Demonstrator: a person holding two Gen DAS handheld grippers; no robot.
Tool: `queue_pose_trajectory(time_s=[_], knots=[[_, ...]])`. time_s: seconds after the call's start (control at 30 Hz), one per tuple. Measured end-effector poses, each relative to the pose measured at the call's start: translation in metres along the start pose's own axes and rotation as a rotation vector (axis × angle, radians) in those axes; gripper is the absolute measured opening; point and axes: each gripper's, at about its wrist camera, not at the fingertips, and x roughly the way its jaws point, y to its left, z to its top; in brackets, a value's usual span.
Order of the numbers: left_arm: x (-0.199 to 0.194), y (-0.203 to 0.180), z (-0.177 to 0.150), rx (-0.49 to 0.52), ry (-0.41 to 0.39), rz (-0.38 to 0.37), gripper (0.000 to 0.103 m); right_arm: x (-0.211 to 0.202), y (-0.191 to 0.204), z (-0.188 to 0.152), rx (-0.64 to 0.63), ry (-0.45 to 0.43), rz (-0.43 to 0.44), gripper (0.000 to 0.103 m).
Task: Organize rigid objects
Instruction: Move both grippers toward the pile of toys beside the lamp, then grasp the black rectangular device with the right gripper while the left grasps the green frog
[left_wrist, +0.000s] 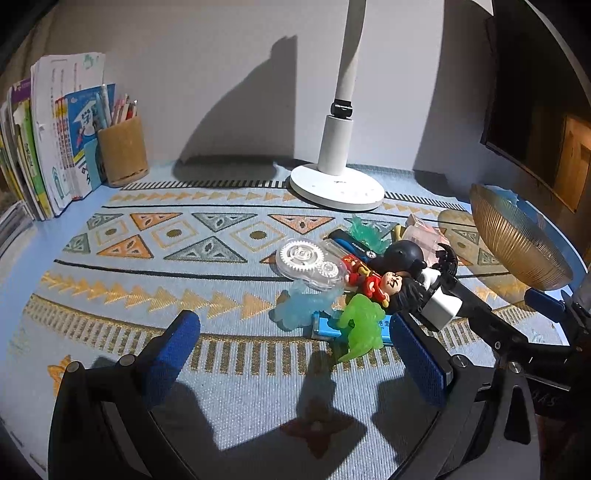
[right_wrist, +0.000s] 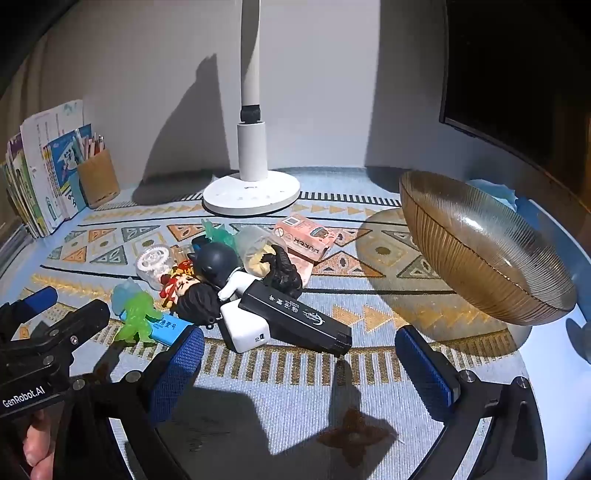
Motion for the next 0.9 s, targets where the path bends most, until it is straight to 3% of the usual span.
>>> queue_pose_trajectory(time_s=[0.9], knots=[[-0.0003,0.0010,-0.0008,-0.005,0.005,-0.008,0.102,0.0056,0.0061,-0.0068,0.038,-0.030,0.004,0.103]])
